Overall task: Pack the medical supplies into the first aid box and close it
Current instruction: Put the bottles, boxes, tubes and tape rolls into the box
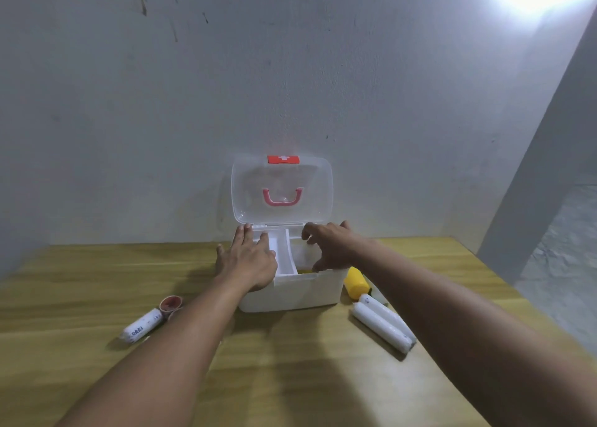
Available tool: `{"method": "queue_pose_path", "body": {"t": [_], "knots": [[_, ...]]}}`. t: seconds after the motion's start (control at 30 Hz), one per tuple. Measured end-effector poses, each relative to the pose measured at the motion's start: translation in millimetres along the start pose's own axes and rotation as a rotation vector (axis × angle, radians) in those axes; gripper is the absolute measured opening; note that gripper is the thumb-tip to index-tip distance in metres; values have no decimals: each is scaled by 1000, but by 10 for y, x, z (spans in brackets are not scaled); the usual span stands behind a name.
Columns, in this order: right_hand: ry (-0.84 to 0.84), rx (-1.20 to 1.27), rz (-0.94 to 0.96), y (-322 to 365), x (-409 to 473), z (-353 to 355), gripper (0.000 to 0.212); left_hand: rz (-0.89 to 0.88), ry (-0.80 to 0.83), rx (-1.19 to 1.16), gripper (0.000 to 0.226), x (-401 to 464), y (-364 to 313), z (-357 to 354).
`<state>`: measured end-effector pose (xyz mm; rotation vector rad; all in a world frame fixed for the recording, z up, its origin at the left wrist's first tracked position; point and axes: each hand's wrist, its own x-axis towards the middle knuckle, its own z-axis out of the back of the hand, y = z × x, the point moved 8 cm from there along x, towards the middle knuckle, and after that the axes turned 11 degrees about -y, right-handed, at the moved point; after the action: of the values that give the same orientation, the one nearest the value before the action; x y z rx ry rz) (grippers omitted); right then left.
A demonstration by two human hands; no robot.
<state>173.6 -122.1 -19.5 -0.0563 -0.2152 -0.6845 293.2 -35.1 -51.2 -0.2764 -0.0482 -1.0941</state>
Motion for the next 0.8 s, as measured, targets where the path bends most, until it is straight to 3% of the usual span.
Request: {"method": "queue_pose_path", "body": {"t": [0.2,0.43,0.53,0.6,0.63,0.73,0.8], "knots": [[-112,-123,-52,-88,0,57,68,-1,3,1,56,8,6,-11],[-126,35,-106,-124,-32,99,56,1,4,1,56,21,11,-21],[-311,293,-280,-435,-109,358,26,-3,14,5,55,23,5,-25],[-422,351,-452,-762,-230,459,24,-6,15,11,55,21,3,-19],[-397,301,-500,-893,-286,438,26,-7,17,13,55,20,2,-18],[-117,162,-598,-1144,-453,127,19,-13,24,16,55,11,0,-18],[52,196,-670,-1200,-564,-95,20,-22,27,16,54,8,-5,-19]]}}
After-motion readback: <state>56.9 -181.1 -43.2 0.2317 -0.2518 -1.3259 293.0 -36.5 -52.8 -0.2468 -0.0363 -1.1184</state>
